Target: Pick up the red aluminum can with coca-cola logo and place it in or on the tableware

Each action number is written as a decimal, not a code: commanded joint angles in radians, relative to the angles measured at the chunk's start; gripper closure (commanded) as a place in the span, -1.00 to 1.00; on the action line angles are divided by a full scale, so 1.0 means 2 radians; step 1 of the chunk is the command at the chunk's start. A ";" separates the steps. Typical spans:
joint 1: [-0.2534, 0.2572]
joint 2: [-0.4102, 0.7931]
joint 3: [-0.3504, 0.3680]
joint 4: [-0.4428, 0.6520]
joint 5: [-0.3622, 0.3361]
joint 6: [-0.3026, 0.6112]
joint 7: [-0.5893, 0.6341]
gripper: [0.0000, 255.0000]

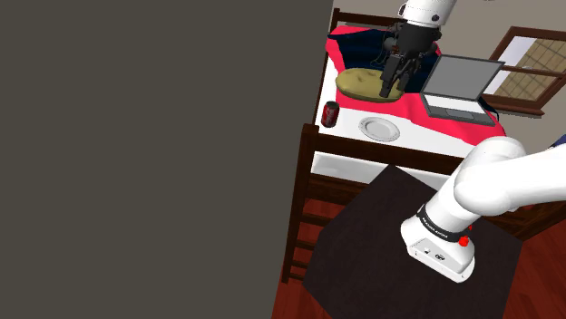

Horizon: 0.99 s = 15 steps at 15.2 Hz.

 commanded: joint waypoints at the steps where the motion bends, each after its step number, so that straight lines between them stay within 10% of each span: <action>1: 0.000 0.000 0.000 0.000 0.000 0.000 0.000 -1.00; 15: -0.007 0.200 -0.089 0.010 -0.051 0.191 -0.138 -1.00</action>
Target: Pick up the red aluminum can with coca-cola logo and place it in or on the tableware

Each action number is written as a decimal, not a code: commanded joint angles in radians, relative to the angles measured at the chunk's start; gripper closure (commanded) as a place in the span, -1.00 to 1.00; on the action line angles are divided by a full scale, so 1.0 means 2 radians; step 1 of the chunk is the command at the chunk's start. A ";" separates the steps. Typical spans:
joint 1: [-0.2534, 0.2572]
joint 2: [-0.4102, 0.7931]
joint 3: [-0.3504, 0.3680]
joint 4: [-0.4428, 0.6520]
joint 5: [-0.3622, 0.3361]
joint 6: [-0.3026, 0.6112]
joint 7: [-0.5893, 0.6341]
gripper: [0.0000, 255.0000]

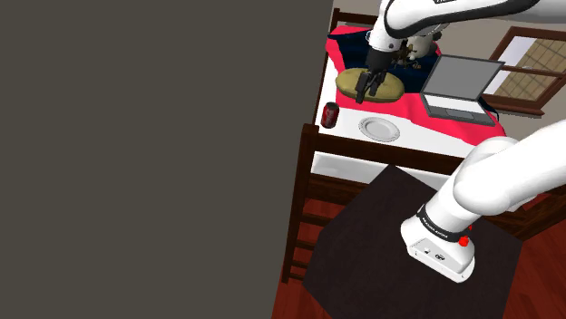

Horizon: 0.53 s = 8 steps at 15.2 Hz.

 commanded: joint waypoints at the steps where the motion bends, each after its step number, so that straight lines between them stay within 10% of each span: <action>1: 0.000 0.037 -0.013 0.012 -0.002 0.027 -0.022 -1.00; 8: 0.001 0.170 -0.048 0.074 0.016 0.098 -0.096 -1.00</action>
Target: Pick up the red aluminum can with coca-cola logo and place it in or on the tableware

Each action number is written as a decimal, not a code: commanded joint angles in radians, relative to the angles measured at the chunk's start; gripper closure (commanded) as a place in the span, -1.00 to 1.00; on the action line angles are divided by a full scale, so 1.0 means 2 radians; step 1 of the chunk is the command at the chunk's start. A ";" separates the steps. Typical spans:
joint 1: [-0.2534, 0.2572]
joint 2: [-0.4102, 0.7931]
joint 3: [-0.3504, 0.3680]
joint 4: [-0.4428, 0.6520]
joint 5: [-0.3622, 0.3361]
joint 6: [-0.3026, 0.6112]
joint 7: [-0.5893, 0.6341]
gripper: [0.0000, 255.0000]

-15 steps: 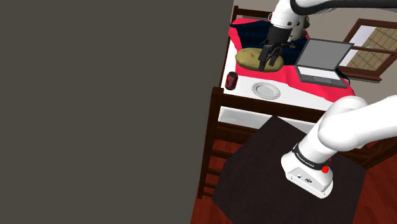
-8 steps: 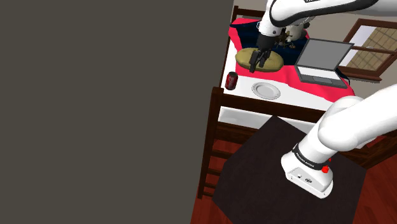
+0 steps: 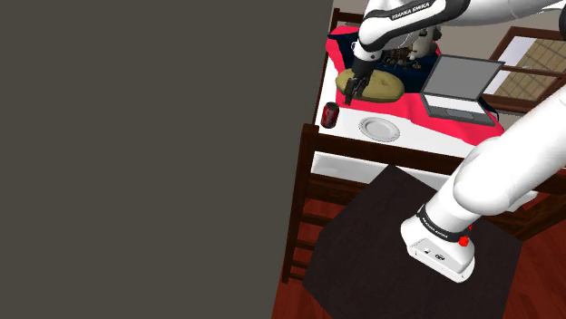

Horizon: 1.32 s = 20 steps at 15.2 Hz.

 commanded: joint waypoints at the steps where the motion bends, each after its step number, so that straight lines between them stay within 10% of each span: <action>1: 0.000 0.039 -0.007 0.023 0.009 0.016 -0.021 -1.00; 20: -0.066 0.383 0.005 0.320 0.107 0.060 -0.169 -1.00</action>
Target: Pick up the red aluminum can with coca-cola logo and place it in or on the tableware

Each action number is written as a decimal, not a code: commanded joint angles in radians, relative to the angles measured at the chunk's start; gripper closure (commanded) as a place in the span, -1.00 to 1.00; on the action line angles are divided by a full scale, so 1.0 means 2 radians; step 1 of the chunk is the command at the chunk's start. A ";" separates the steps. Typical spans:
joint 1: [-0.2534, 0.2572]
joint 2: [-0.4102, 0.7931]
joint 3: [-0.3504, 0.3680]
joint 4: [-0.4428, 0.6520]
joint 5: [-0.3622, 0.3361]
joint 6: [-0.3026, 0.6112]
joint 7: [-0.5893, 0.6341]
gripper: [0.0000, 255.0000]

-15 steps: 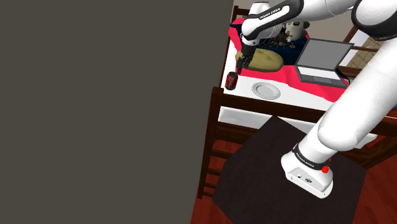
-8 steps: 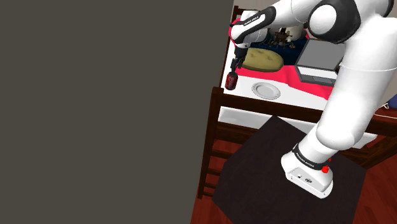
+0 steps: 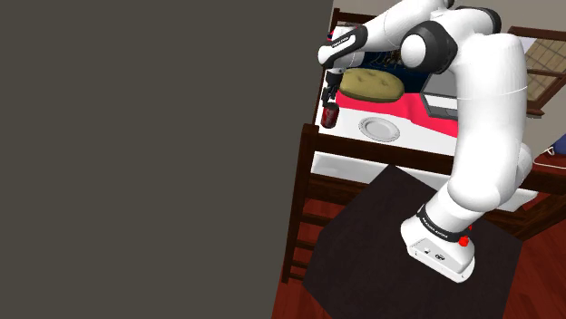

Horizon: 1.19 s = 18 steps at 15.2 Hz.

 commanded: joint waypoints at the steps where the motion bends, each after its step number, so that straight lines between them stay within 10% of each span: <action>1: -0.002 0.011 0.002 0.002 0.003 0.009 -0.003 -1.00; 13: -0.005 0.028 0.006 -0.002 0.009 0.030 -0.006 -1.00; 14: -0.005 0.028 0.006 -0.002 0.009 0.030 -0.006 1.00; 18: -0.005 0.028 0.007 -0.002 0.009 0.030 -0.006 1.00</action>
